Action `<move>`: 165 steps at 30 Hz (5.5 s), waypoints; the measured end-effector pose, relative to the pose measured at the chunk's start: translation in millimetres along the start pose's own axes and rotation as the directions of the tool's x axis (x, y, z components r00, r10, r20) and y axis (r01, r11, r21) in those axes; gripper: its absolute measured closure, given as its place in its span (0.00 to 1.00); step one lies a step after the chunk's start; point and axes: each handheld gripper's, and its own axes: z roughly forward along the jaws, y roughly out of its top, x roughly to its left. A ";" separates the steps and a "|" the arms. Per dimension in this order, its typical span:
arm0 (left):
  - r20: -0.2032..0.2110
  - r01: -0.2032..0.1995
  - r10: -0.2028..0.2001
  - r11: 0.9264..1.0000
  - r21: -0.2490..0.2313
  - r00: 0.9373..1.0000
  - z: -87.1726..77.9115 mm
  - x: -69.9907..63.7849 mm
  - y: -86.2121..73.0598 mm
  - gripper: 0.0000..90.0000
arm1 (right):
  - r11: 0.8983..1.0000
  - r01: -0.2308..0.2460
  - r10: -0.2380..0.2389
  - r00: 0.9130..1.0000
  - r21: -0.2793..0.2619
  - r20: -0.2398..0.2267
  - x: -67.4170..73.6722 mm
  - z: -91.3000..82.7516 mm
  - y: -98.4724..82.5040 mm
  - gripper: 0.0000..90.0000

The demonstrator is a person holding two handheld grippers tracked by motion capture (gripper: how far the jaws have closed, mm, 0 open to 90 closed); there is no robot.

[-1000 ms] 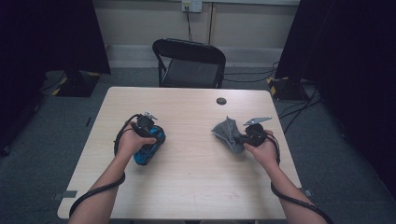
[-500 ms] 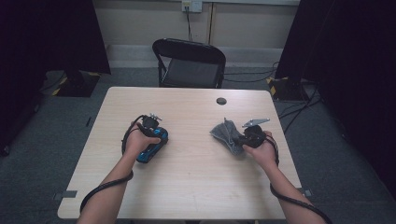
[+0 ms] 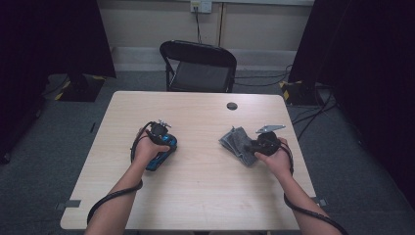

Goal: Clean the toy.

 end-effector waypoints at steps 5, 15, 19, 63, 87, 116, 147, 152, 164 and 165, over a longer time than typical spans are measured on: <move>0.002 0.000 0.000 1.000 0.000 1.000 -1.0 0.2 -0.2 0.27 | 1.000 -0.004 0.004 1.000 -0.011 -0.001 -0.3 -2.1 0.2 0.61; -0.016 0.006 -0.006 1.000 0.005 1.000 -5.7 -0.8 3.3 0.26 | 1.000 0.005 -0.005 1.000 -0.021 -0.001 2.8 -2.2 2.1 0.53; 0.002 0.023 -0.023 1.000 -0.021 1.000 -11.1 0.4 4.7 0.25 | 0.999 -0.009 0.008 1.000 -0.040 -0.012 3.6 -2.9 3.0 0.48; 0.148 0.023 0.001 0.987 -0.161 0.989 -60.2 -28.6 0.3 0.18 | 0.999 0.022 -0.025 0.996 -0.037 -0.083 30.6 -8.5 21.3 0.19; 0.184 -0.055 0.090 0.981 -0.188 0.979 -63.4 -49.9 -16.7 0.19 | 0.996 0.087 -0.090 0.988 -0.029 -0.122 53.8 -6.2 21.0 0.19; 0.244 -0.110 0.146 0.981 -0.158 0.959 -55.2 -70.5 -41.0 0.19 | 0.990 0.140 -0.141 0.967 -0.020 -0.213 80.8 -7.4 10.2 0.20; 0.275 -0.156 0.193 0.976 -0.149 0.942 -49.8 -93.0 -59.3 0.19 | 0.980 0.196 -0.193 0.937 -0.020 -0.290 108.3 -1.3 -5.1 0.20; 0.289 -0.170 0.203 0.976 -0.135 0.936 -48.1 -96.6 -62.8 0.19 | 0.980 0.200 -0.194 0.935 -0.013 -0.298 110.6 -0.2 -8.7 0.20; 0.295 -0.185 0.215 0.975 -0.127 0.931 -45.6 -102.4 -70.8 0.19 | 0.978 0.207 -0.198 0.932 -0.003 -0.304 115.5 1.8 -17.6 0.20; 0.293 -0.190 0.220 0.973 -0.129 0.930 -45.3 -102.8 -71.5 0.19 | 0.978 0.207 -0.198 0.931 -0.002 -0.307 116.2 2.0 -18.4 0.20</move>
